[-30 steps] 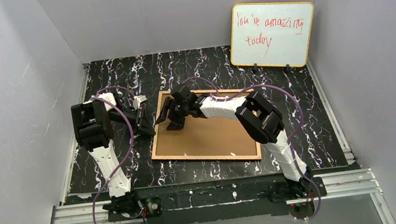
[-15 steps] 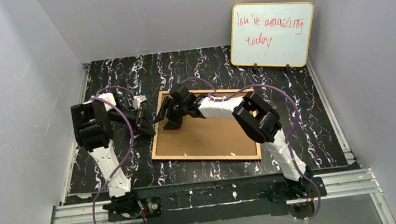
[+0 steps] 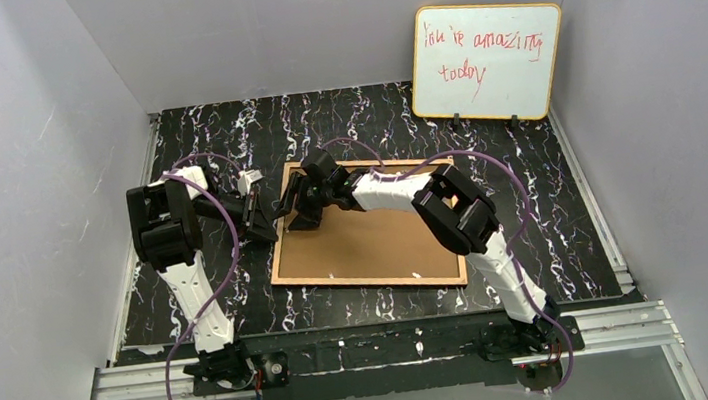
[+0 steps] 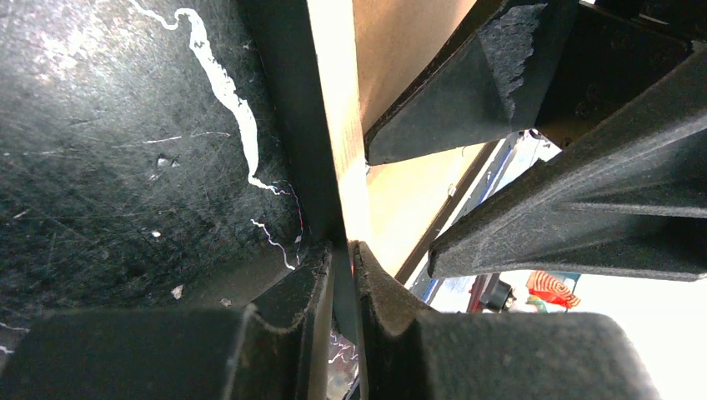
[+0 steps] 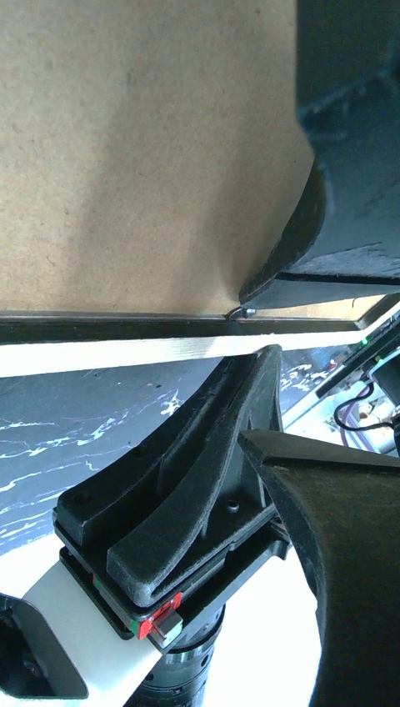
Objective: Put the photo into the frame
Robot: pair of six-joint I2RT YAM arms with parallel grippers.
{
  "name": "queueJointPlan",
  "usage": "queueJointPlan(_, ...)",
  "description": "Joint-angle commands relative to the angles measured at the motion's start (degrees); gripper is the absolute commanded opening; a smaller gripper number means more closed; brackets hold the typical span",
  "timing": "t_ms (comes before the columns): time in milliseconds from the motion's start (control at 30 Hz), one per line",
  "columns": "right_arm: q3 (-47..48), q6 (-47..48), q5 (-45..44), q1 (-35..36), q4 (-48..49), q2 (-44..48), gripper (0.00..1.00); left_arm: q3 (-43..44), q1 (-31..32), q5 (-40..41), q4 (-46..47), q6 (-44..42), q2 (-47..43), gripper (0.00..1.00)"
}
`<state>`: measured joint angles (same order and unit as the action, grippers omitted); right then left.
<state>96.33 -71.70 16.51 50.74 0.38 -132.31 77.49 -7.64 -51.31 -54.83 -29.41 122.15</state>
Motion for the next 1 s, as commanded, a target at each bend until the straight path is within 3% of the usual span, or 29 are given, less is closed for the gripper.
queueJointPlan(0,1.92,1.45,0.84,0.23,1.83,-1.72,0.63,-1.21,1.38,3.99,4.64,-2.67,-0.93,0.09)
queueJointPlan(700,4.65,5.78,1.04,-2.77,0.88,0.03,0.62,-0.87,1.49,4.64,4.41,-2.84,-1.34,0.08)
queueJointPlan(800,4.1,7.86,-0.6,-4.59,-0.26,2.51,0.65,0.05,1.46,4.64,3.31,-3.21,-1.6,0.08)
queueJointPlan(967,-1.55,14.03,-7.25,-9.53,-5.74,12.41,0.8,3.18,1.0,4.91,-0.73,-5.56,-2.44,0.1)
